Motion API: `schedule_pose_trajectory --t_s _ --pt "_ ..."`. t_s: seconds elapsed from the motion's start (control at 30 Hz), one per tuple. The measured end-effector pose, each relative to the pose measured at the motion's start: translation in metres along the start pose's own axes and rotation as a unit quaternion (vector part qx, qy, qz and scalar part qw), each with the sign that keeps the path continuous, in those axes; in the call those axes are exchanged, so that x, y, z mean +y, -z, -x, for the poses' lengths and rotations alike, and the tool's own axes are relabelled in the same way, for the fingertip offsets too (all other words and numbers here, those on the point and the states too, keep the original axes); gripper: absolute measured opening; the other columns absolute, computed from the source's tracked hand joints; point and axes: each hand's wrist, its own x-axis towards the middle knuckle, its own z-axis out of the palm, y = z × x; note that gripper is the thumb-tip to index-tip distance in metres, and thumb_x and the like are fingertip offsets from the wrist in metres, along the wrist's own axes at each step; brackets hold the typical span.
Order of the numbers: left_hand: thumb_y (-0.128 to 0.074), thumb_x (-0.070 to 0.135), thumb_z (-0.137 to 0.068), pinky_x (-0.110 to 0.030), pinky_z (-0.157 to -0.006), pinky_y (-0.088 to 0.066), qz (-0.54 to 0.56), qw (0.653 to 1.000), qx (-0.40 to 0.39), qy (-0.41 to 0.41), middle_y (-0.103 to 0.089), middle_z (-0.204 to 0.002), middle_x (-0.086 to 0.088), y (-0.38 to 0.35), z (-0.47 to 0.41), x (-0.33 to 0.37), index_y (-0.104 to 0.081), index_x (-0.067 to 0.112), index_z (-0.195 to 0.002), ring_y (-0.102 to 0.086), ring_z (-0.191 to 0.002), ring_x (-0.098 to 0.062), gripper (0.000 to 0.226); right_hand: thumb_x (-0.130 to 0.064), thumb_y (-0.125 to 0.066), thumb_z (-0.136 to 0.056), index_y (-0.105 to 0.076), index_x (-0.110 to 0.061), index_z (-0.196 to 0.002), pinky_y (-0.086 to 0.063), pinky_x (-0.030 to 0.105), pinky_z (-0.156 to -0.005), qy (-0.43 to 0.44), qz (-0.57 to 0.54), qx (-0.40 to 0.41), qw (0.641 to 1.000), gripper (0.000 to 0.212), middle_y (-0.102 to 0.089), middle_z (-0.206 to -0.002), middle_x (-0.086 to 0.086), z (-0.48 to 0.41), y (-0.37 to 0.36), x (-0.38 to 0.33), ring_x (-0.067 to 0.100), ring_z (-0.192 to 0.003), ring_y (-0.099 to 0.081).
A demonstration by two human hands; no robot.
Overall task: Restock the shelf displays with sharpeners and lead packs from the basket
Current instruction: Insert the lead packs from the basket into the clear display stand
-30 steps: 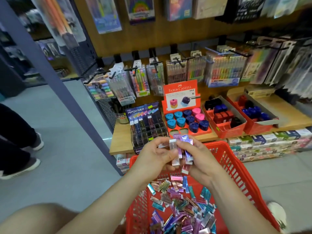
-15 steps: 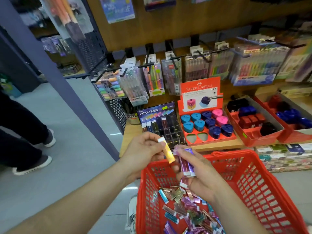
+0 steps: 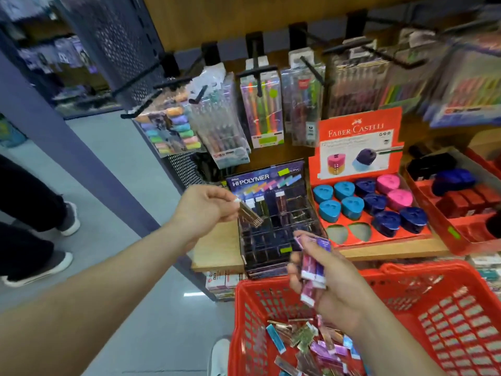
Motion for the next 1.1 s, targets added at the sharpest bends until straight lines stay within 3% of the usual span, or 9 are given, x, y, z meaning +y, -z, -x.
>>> schedule_pose_trajectory --t_s 0.1,0.3,0.43,0.57,0.73,0.9,0.97,1.03,1.1 --pt "-0.07 0.0 -0.082 -0.02 -0.065 -0.055 -0.058 0.997 0.046 -0.019 -0.071 -0.075 -0.013 0.004 -0.026 -0.015 -0.068 0.005 -0.081 -0.071 -0.071 -0.019 0.006 -0.02 -0.066 -0.075 -0.069 -0.016 -0.109 -0.054 0.032 -0.051 -0.018 -0.044 -0.014 0.999 0.034 -0.059 -0.068 0.01 -0.006 0.006 0.002 0.018 -0.053 -0.056" --pt "-0.073 0.012 -0.083 -0.022 -0.063 -0.051 -0.201 0.973 0.08 -0.077 -0.071 -0.075 -0.001 -0.002 -0.041 -0.032 -0.069 0.018 -0.08 -0.069 -0.069 -0.011 0.008 -0.009 -0.052 -0.081 -0.065 -0.009 -0.115 -0.045 0.024 -0.041 -0.027 -0.065 -0.018 0.997 0.036 -0.06 -0.076 0.013 -0.007 0.018 0.003 0.02 -0.058 -0.056" --pt "-0.073 0.017 -0.083 -0.021 -0.07 -0.049 -0.31 0.938 0.062 -0.142 -0.07 -0.076 0.006 -0.002 -0.045 -0.035 -0.072 0.017 -0.084 -0.064 -0.073 -0.008 0.002 -0.006 -0.054 -0.08 -0.065 -0.013 -0.119 -0.048 0.026 -0.042 -0.015 -0.051 -0.012 0.999 0.041 -0.064 -0.08 0.015 -0.006 0.019 0.004 0.023 -0.065 -0.062" --pt "-0.071 0.02 -0.085 -0.027 -0.083 -0.047 -0.396 0.886 0.047 -0.236 -0.069 -0.091 0.002 -0.008 -0.047 -0.042 -0.075 0.014 -0.094 -0.061 -0.087 -0.014 0.012 -0.01 -0.057 -0.086 -0.065 -0.019 -0.121 -0.053 0.026 -0.046 -0.018 -0.067 -0.012 0.998 0.037 -0.07 -0.093 0.02 -0.003 0.017 0.004 0.027 -0.069 -0.069" --pt "-0.068 0.023 -0.087 -0.035 -0.08 -0.049 -0.474 0.837 0.042 -0.271 -0.064 -0.094 -0.003 -0.016 -0.049 -0.051 -0.07 0.014 -0.099 -0.058 -0.089 -0.022 0.016 -0.015 -0.061 -0.083 -0.065 -0.022 -0.119 -0.053 0.024 -0.044 -0.001 -0.056 -0.004 0.998 0.037 -0.072 -0.098 0.018 0.002 0.01 0.001 0.022 -0.065 -0.068" --pt "-0.067 0.019 -0.085 -0.031 -0.076 -0.045 -0.455 0.851 0.066 -0.253 -0.059 -0.089 0.002 -0.022 -0.038 -0.035 -0.067 0.018 -0.097 -0.056 -0.085 -0.017 0.012 -0.034 -0.062 -0.08 -0.066 -0.019 -0.116 -0.036 0.017 -0.034 0.013 -0.013 0.006 1.0 0.039 -0.063 -0.077 0.01 0.007 0.007 0.002 0.014 -0.049 -0.051" --pt "-0.068 0.016 -0.084 -0.027 -0.072 -0.048 -0.361 0.905 0.038 -0.223 -0.059 -0.076 0.009 -0.032 -0.023 -0.015 -0.067 0.021 -0.083 -0.055 -0.068 -0.007 0.005 -0.047 -0.057 -0.08 -0.068 -0.017 -0.112 -0.03 0.017 -0.034 0.013 -0.003 0.01 1.0 0.045 -0.06 -0.075 0.008 0.009 0.008 0.001 0.011 -0.048 -0.045" --pt "-0.068 0.016 -0.086 -0.026 -0.063 -0.054 -0.203 0.967 -0.081 -0.134 -0.063 -0.07 0.004 -0.045 -0.002 0.007 -0.07 0.017 -0.08 -0.056 -0.058 -0.005 0.006 -0.054 -0.054 -0.081 -0.071 -0.016 -0.108 -0.029 0.017 -0.034 0.008 -0.006 0.017 1.0 0.049 -0.06 -0.076 0.009 0.012 0.009 0.001 0.011 -0.047 -0.043" --pt "-0.066 0.021 -0.088 -0.023 -0.059 -0.055 -0.131 0.967 -0.209 -0.066 -0.067 -0.074 -0.002 -0.058 0.018 0.021 -0.071 0.01 -0.09 -0.059 -0.061 -0.009 0.012 -0.055 -0.055 -0.082 -0.071 -0.013 -0.108 -0.03 0.018 -0.034 0.005 0.002 0.026 1.0 0.052 -0.061 -0.078 0.011 0.014 0.009 0.0 0.011 -0.046 -0.045"
